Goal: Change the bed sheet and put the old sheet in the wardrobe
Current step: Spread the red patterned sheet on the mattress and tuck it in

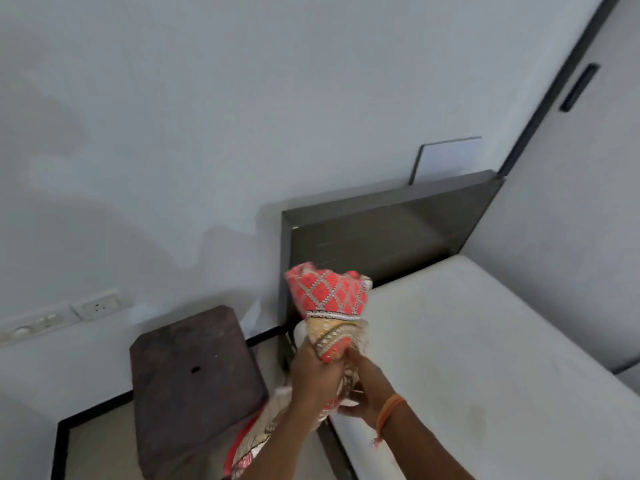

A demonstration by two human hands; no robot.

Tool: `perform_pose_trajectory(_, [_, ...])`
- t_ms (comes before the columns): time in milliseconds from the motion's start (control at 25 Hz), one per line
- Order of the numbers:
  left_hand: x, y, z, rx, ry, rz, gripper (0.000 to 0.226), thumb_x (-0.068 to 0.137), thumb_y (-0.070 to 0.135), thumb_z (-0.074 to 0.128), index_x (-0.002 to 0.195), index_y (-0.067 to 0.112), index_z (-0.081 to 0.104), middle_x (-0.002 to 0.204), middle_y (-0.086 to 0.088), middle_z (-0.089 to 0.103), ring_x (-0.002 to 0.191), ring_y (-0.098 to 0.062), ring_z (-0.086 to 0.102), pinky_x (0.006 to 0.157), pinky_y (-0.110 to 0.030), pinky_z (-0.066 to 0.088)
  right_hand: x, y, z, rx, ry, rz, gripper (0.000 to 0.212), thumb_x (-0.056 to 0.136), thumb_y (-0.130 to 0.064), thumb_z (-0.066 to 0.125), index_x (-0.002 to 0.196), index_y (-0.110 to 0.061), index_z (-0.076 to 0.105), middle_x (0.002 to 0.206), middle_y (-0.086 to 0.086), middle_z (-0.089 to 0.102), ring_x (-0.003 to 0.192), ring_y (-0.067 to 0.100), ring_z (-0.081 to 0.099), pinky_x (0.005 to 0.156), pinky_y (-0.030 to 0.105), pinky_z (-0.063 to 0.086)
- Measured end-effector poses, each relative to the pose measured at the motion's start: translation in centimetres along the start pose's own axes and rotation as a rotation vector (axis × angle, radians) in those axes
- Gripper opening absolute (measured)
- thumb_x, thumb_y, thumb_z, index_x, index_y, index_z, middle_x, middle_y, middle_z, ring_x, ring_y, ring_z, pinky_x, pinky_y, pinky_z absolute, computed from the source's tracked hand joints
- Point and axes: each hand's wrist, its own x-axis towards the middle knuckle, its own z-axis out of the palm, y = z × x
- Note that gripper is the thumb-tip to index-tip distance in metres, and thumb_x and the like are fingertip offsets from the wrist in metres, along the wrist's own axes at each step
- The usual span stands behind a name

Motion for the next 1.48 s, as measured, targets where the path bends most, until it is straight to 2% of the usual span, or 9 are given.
perform_pose_trajectory(120, [-8.8, 5.1, 7.5, 0.034, -0.146, 0.131, 0.035, 0.074, 0.025, 0.067, 0.109, 0.031, 0.065, 0.097, 0.011, 0.072, 0.091, -0.011, 0.068, 0.079, -0.027, 0.056, -9.0, -3.3, -8.9, 0.135, -0.018, -0.157, 0.052, 0.089, -0.064, 0.047, 0.111, -0.021, 0.066, 0.105, 0.012, 0.071, 0.1, 0.03, 0.064, 0.08, 0.046, 0.054])
perform_pose_trajectory(320, [-22.2, 10.5, 19.1, 0.03, -0.312, 0.283, 0.033, 0.088, 0.05, 0.063, 0.118, 0.037, 0.062, 0.108, 0.016, 0.071, 0.096, -0.007, 0.068, 0.087, -0.032, 0.058, -20.4, -4.5, -21.8, 0.029, 0.12, -0.598, 0.081, 0.058, -0.076, 0.072, 0.129, -0.044, 0.052, 0.119, -0.009, 0.067, 0.11, 0.022, 0.063, 0.093, 0.052, 0.053])
perform_pose_trajectory(560, [-29.9, 14.8, 24.6, 0.063, -0.835, 0.282, 0.058, 0.08, 0.004, 0.07, 0.127, 0.032, 0.052, 0.112, 0.007, 0.068, 0.105, -0.015, 0.066, 0.086, -0.032, 0.059, -28.7, -6.6, -31.0, -0.031, 0.42, -0.84, 0.024, 0.083, -0.046, 0.07, 0.098, -0.027, 0.069, 0.097, 0.001, 0.075, 0.089, 0.023, 0.07, 0.091, 0.048, 0.054])
perform_pose_trajectory(680, [-30.9, 16.5, 25.1, 0.066, -0.981, 0.3, 0.051, 0.073, -0.003, 0.067, 0.118, 0.021, 0.06, 0.108, -0.008, 0.066, 0.099, -0.024, 0.066, 0.081, -0.036, 0.058, -31.4, -7.7, -34.8, 0.131, 0.273, -0.854, 0.031, 0.088, -0.034, 0.067, 0.107, -0.009, 0.07, 0.099, 0.013, 0.075, 0.09, 0.033, 0.072, 0.09, 0.051, 0.054])
perform_pose_trajectory(800, [-30.1, 18.0, 24.9, 0.044, -0.763, 0.417, 0.043, 0.072, -0.002, 0.068, 0.107, 0.022, 0.064, 0.11, -0.002, 0.057, 0.101, -0.022, 0.062, 0.086, -0.04, 0.058, -33.5, -8.4, -37.4, 0.312, 0.012, -0.802, 0.043, 0.092, -0.03, 0.059, 0.124, -0.002, 0.062, 0.119, 0.023, 0.066, 0.109, 0.043, 0.064, 0.1, 0.058, 0.045])
perform_pose_trajectory(920, [-27.0, 18.8, 23.7, -0.011, -0.579, 0.411, 0.081, 0.061, 0.015, 0.09, 0.127, 0.027, 0.045, 0.131, 0.003, 0.042, 0.117, -0.016, 0.052, 0.098, -0.043, 0.052, -34.7, -8.5, -38.9, 0.469, -0.109, -0.726, 0.047, 0.094, -0.034, 0.048, 0.125, -0.001, 0.063, 0.123, 0.027, 0.062, 0.114, 0.047, 0.058, 0.103, 0.065, 0.038])
perform_pose_trajectory(1040, [-23.5, 18.4, 22.1, -0.09, -0.751, 0.247, 0.136, 0.047, 0.027, 0.101, 0.15, 0.037, 0.012, 0.143, -0.005, 0.047, 0.124, -0.026, 0.056, 0.1, -0.057, 0.047, -35.2, -8.7, -40.0, 0.531, -0.111, -0.743, 0.048, 0.094, -0.035, 0.042, 0.121, -0.004, 0.067, 0.119, 0.022, 0.066, 0.1, 0.041, 0.066, 0.092, 0.058, 0.051])
perform_pose_trajectory(1360, [-23.3, 20.9, 19.8, -0.219, -1.153, 0.131, 0.054, 0.081, 0.016, 0.078, 0.131, 0.018, 0.057, 0.126, -0.012, 0.067, 0.115, -0.032, 0.064, 0.103, -0.057, 0.046, -34.7, -10.4, -39.3, 0.397, 0.014, -0.724, 0.043, 0.094, -0.03, 0.043, 0.108, -0.003, 0.073, 0.106, 0.02, 0.071, 0.087, 0.037, 0.07, 0.08, 0.049, 0.058])
perform_pose_trajectory(1480, [-24.1, 20.9, 21.1, -0.303, -1.02, 0.117, 0.047, 0.08, 0.011, 0.079, 0.124, 0.015, 0.063, 0.118, -0.012, 0.07, 0.108, -0.033, 0.068, 0.1, -0.058, 0.048, -34.2, -11.6, -39.5, -0.046, 0.595, -0.763, 0.041, 0.093, -0.039, 0.055, 0.113, -0.006, 0.07, 0.109, 0.017, 0.071, 0.098, 0.035, 0.067, 0.094, 0.046, 0.052])
